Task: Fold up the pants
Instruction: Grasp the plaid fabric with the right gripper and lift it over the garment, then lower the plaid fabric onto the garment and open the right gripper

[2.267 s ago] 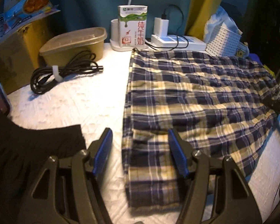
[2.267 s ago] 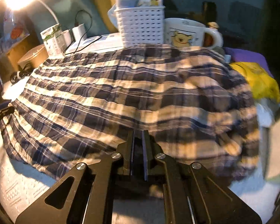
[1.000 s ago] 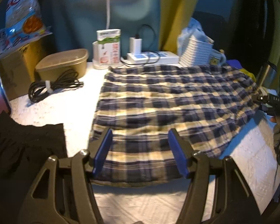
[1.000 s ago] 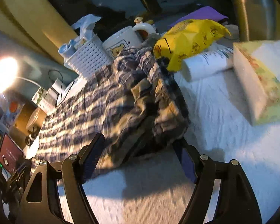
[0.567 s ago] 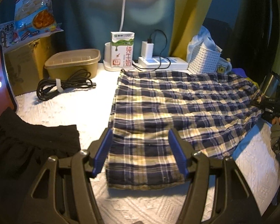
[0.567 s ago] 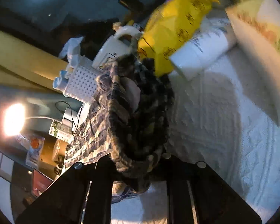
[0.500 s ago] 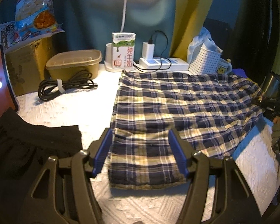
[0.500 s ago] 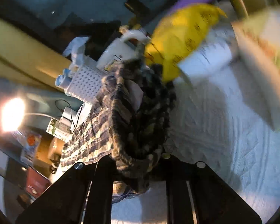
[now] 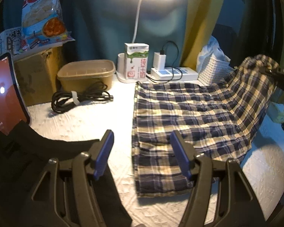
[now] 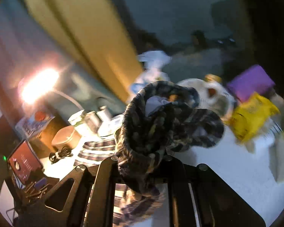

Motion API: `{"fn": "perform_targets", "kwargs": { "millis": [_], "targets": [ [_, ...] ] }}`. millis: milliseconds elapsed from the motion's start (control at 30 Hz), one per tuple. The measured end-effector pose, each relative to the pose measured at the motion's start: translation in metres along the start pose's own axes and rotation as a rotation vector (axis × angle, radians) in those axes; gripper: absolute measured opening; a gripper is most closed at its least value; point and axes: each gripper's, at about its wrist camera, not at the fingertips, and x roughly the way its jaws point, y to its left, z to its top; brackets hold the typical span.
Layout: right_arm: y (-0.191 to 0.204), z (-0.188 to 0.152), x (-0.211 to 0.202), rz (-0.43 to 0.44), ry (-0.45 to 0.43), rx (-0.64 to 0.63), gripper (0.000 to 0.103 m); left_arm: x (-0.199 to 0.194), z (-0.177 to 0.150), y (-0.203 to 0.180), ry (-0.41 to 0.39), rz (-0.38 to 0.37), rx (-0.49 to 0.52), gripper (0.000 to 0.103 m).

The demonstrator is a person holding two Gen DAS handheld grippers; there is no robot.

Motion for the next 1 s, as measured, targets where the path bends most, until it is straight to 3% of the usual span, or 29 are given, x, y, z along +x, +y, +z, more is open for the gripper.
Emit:
{"fn": "perform_targets", "kwargs": {
  "millis": [200, 367, 600, 667, 733, 800, 1000],
  "targets": [
    [0.073, -0.003, 0.044, 0.065, 0.054, -0.135, 0.014, -0.005, 0.001, 0.016, -0.011, 0.007, -0.012, 0.063],
    [0.135, -0.028, 0.088, 0.121, 0.141, -0.264, 0.014, -0.006, -0.004, 0.032, -0.005, 0.017, -0.040, 0.063],
    [0.193, -0.096, 0.158, 0.171, 0.396, -0.402, 0.015, -0.007, -0.009, 0.041, 0.012, 0.023, -0.045, 0.063],
    [0.198, -0.110, 0.168, 0.169, 0.444, -0.438, 0.021, -0.008, -0.009, 0.042, 0.013, 0.029, -0.039, 0.063],
    [0.199, -0.117, 0.169, 0.208, 0.461, -0.444, 0.054, -0.009, -0.007, 0.041, 0.015, 0.034, -0.033, 0.063],
    [0.198, -0.117, 0.161, 0.264, 0.462, -0.445, 0.076, -0.009, -0.004, 0.040, 0.015, 0.033, -0.031, 0.063],
    [0.188, -0.099, 0.123, 0.319, 0.398, -0.485, 0.076, -0.009, 0.011, 0.022, 0.006, -0.001, -0.004, 0.063]
  ]
}}
